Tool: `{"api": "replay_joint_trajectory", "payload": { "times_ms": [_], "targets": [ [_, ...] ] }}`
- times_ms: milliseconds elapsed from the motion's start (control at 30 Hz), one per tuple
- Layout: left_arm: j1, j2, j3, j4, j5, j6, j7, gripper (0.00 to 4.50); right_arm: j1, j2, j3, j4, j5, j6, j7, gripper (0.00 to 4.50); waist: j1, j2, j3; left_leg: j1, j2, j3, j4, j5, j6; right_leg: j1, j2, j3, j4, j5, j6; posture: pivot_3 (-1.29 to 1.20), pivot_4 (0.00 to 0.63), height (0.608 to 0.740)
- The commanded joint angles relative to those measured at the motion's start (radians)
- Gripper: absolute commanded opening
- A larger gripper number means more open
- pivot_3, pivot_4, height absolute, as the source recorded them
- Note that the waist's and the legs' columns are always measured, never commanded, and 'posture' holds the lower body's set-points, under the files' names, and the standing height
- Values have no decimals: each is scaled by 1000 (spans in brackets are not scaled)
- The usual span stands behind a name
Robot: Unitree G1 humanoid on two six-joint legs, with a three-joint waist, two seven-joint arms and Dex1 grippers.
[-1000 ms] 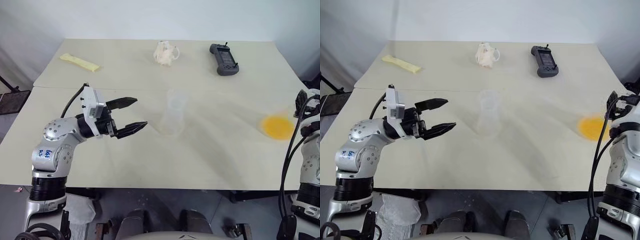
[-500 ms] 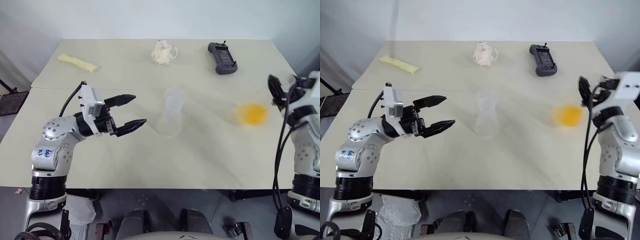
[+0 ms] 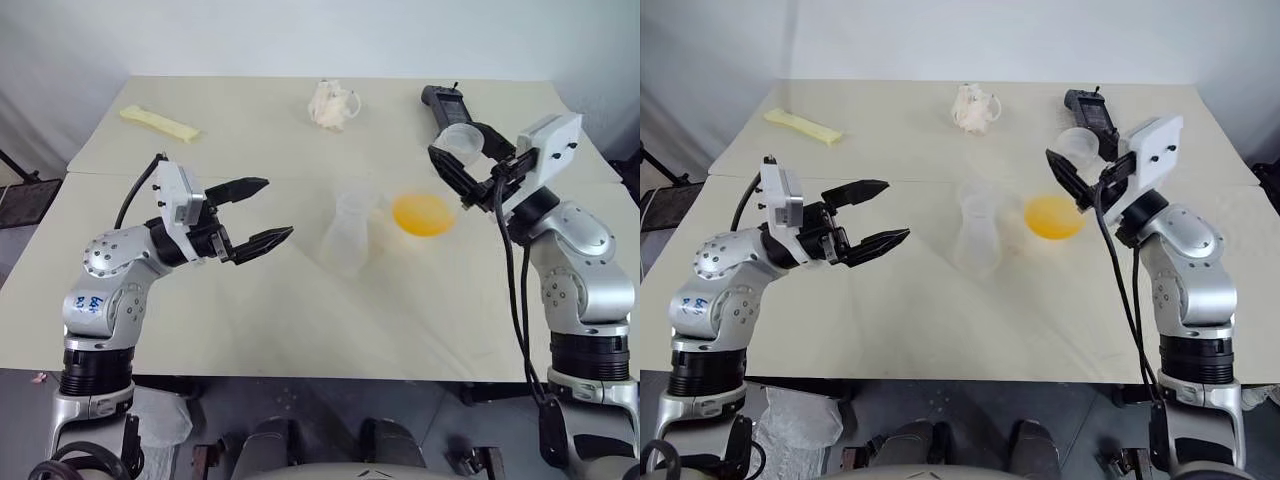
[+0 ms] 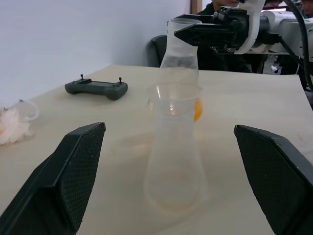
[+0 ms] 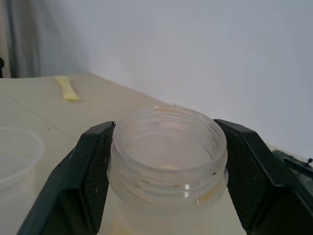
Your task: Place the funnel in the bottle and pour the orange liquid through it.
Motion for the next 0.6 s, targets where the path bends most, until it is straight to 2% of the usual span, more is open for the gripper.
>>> {"api": "replay_joint_trajectory", "payload": {
  "times_ms": [33,233,600],
  "targets": [
    [15,2,19,-50,-13,-13,14,4500,-15,-7,-22,-39,9,-34,24,2814,0,0,0,0,0,0,0,0,0,0,0,0,0,0,0,0,150,740],
    [21,3,16,-64,-18,-7,30,4500,-9,-27,-9,16,-9,17,40,2814,1,0,0,0,0,0,0,0,0,0,0,0,0,0,0,0,150,740],
    [13,-2,8,-78,-20,1,46,4500,-30,4,-50,109,75,205,13,2814,-1,0,0,0,0,0,0,0,0,0,0,0,0,0,0,0,150,740]
  ]
}}
